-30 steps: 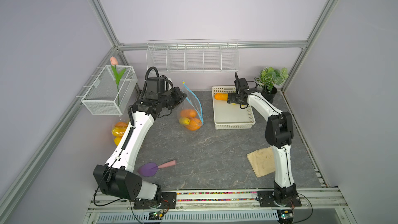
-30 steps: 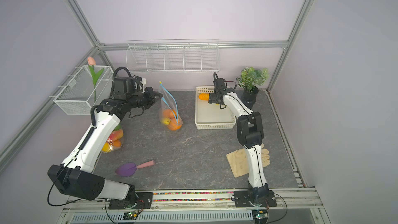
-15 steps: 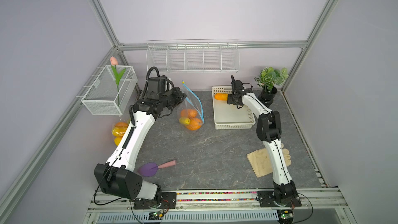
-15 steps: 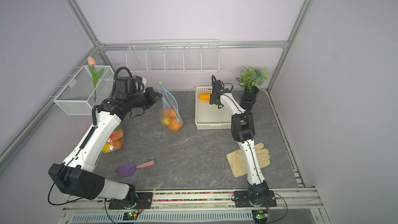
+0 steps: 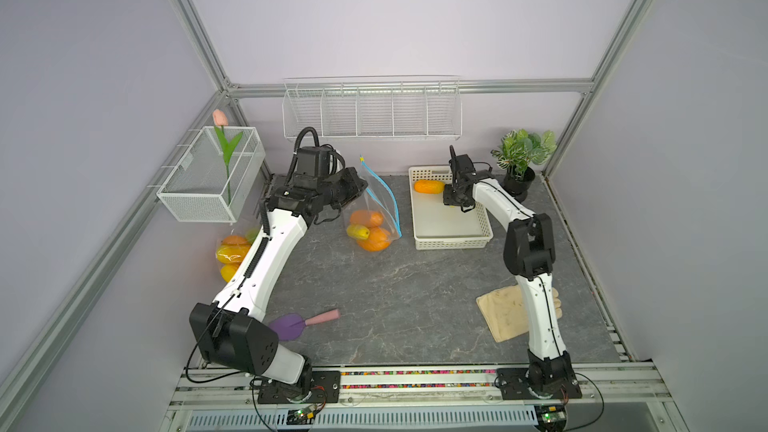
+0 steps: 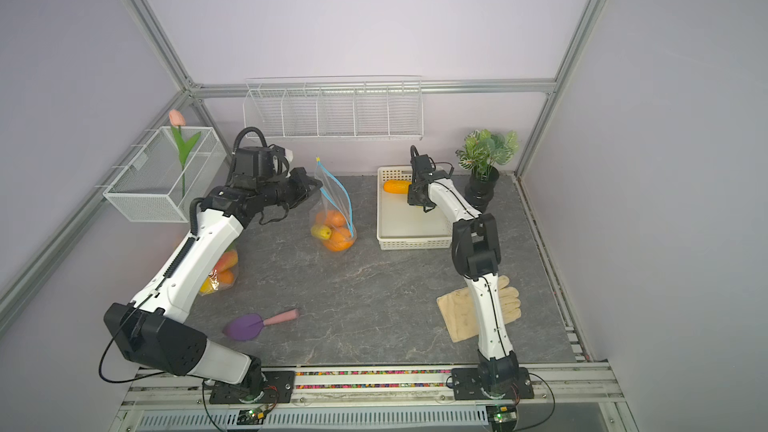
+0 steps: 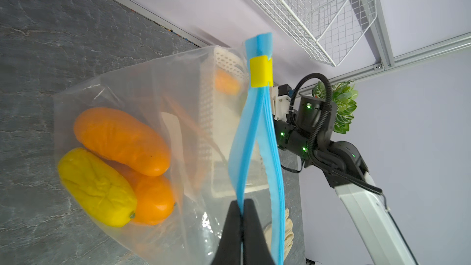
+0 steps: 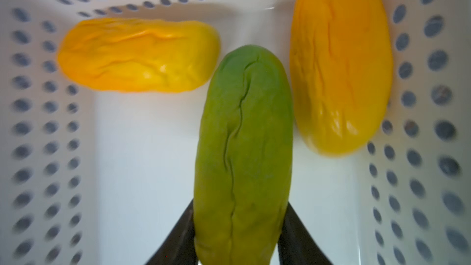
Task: Place the mango in a zip-top bag and seal the zipper
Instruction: Pick up the mango from the basket, then place the mango in the zipper food storage bag.
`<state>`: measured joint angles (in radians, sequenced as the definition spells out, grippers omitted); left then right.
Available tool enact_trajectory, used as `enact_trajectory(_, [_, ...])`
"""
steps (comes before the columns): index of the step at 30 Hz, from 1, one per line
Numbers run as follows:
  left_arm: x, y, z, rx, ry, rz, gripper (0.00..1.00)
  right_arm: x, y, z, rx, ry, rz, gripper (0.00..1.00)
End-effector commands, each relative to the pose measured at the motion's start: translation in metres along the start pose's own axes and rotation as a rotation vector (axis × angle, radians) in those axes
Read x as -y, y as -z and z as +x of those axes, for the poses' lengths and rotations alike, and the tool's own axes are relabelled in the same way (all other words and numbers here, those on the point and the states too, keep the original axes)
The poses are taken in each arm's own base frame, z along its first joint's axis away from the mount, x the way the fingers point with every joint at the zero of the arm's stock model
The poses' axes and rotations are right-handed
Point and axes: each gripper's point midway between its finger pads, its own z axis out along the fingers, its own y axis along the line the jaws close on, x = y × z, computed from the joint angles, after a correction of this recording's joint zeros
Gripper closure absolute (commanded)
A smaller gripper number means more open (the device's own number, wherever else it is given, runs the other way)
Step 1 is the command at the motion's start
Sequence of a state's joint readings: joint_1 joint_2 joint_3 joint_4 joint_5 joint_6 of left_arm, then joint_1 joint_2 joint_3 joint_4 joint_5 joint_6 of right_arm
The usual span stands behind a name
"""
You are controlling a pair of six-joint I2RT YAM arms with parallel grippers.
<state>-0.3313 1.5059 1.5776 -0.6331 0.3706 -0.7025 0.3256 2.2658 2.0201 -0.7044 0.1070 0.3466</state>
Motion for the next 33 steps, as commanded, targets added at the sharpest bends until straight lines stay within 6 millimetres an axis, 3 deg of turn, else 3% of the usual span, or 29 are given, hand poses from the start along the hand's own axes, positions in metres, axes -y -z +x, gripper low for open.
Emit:
enact_trajectory(1, [0.016, -0.003, -0.007, 0.021, -0.018, 0.025, 1.00, -0.044, 0.119, -0.032, 0.196, 0.029, -0.246, 0.83])
enact_trajectory(8, [0.025, -0.011, -0.004, 0.008, -0.023, 0.038, 1.00, -0.130, 0.268, 0.022, 0.348, 0.266, -0.743, 0.84])
enact_trajectory(10, [0.025, -0.009, -0.003, 0.012, -0.017, 0.039, 1.00, -0.157, 0.296, 0.047, 0.358, 0.383, -0.871, 0.81])
enact_trajectory(12, [0.024, -0.006, -0.002, 0.017, -0.017, 0.037, 1.00, -0.175, 0.308, 0.062, 0.338, 0.450, -0.953, 0.80])
enact_trajectory(15, [0.024, 0.004, 0.000, 0.035, -0.022, 0.036, 1.00, -0.193, 0.301, 0.076, 0.250, 0.503, -0.971, 0.80])
enact_trajectory(19, [0.024, 0.013, 0.001, 0.049, -0.029, 0.031, 1.00, -0.209, 0.276, 0.088, 0.152, 0.560, -0.901, 0.79])
enact_trajectory(23, [0.023, 0.015, 0.002, 0.049, -0.029, 0.022, 1.00, -0.210, 0.252, 0.094, 0.059, 0.583, -0.794, 0.79])
enact_trajectory(30, [0.027, 0.019, -0.001, 0.051, -0.039, 0.023, 1.00, -0.207, 0.236, 0.095, -0.020, 0.586, -0.693, 0.73])
enact_trajectory(31, [0.027, 0.019, -0.001, 0.051, -0.042, 0.019, 1.00, -0.207, 0.233, 0.095, -0.033, 0.592, -0.674, 0.71])
enact_trajectory(33, [0.027, 0.019, -0.001, 0.049, -0.044, 0.020, 1.00, -0.208, 0.230, 0.093, -0.053, 0.591, -0.650, 0.54])
